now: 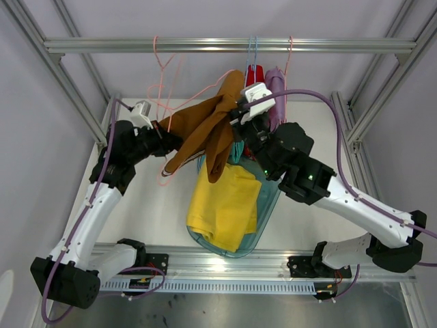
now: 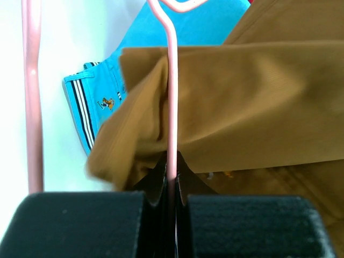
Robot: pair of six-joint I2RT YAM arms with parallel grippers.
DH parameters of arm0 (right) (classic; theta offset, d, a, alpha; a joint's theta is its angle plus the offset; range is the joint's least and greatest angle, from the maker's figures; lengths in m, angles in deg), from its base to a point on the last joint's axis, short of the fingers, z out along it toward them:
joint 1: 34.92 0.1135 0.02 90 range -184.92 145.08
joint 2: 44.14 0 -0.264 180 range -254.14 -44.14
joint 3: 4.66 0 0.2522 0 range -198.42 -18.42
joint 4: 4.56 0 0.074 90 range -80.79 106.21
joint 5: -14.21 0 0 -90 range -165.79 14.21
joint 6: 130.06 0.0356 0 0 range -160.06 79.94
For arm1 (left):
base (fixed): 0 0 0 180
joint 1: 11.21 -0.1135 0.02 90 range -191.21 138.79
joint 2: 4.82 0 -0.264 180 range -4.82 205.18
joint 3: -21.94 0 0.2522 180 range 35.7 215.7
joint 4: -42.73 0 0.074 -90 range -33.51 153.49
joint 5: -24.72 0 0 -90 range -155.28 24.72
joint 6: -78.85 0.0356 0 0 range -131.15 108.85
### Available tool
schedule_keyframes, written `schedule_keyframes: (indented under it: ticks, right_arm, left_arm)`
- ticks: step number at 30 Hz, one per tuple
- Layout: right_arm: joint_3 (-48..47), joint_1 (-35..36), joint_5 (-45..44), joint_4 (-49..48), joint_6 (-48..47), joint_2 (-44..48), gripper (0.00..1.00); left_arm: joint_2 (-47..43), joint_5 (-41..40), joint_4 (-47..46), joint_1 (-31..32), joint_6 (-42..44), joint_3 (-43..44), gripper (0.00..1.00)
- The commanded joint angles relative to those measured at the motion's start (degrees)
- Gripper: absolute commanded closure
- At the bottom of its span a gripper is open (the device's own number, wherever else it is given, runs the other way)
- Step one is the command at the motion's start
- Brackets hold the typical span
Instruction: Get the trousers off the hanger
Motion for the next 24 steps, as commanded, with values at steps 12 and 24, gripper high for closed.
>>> schedule_keyframes:
  ticks: [12,24]
  right_arm:
    - [-3.80,0.26,-3.55,-4.54,-2.28,9.68,1.00]
    - [-6.26,-0.18,-3.19,-0.94,-1.14,9.42,1.00]
  left_arm:
    - [1.40,-3.61,-0.58,0.38,1.59,0.07,1.00]
    - [5.35,-21.07,5.74,12.15,8.00,2.18,1.00]
